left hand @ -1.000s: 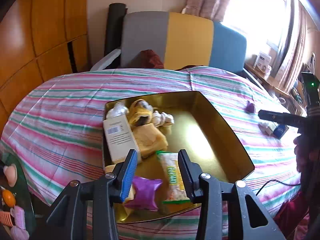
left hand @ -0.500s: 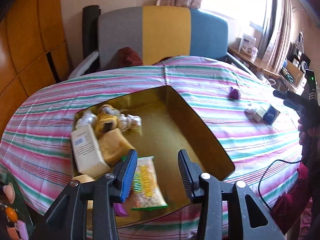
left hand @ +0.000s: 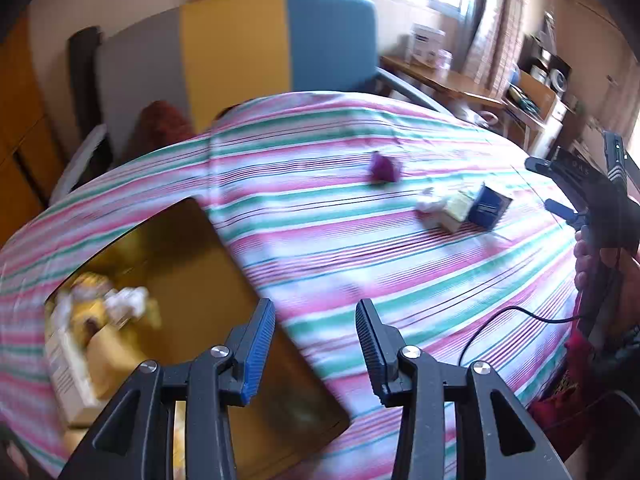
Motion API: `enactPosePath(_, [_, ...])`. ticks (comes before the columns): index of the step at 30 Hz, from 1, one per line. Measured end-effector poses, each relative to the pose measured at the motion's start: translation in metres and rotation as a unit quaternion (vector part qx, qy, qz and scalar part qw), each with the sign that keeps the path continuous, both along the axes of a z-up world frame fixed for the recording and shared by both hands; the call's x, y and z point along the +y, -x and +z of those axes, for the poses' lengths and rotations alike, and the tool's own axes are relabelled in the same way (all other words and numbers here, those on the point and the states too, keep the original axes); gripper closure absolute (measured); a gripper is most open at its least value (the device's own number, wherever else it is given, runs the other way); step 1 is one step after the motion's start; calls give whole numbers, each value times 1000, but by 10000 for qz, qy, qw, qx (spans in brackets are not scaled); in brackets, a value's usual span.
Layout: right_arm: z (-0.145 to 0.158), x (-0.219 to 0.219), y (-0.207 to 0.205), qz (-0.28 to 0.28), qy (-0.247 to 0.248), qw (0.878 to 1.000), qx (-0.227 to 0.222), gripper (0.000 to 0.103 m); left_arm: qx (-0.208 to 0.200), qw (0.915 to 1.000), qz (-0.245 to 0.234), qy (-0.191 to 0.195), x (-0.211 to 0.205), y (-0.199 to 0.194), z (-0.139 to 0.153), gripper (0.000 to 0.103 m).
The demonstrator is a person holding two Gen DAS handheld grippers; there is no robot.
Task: Organize objects
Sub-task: 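Move the left gripper to the purple packet and grasp it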
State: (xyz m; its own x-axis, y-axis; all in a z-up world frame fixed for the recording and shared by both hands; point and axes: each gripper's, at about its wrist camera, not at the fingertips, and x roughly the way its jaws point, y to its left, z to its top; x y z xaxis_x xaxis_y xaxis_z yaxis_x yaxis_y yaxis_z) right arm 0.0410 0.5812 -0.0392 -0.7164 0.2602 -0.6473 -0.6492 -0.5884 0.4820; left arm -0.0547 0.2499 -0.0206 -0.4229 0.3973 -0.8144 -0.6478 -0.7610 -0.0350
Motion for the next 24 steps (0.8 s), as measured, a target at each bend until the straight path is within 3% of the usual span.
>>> enactPosePath(3, [-5, 6, -6, -137, 227, 9996, 56, 14, -9, 9996, -287, 69, 32, 3, -6, 61])
enactPosePath(9, [-9, 9, -7, -110, 430, 9990, 109, 14, -466, 9972, -589, -68, 88, 23, -21, 65])
enactPosePath(17, [-14, 7, -2, 139, 669, 9975, 165, 14, -1109, 9930, -362, -200, 142, 87, -38, 65])
enactPosePath(21, [-16, 5, 1, 285, 757, 9965, 218, 13, -990, 9947, -287, -1, 172, 110, -49, 60])
enactPosePath(24, [-17, 5, 2, 371, 837, 9955, 260, 12, -1556, 9875, -79, -221, 185, 128, -60, 59])
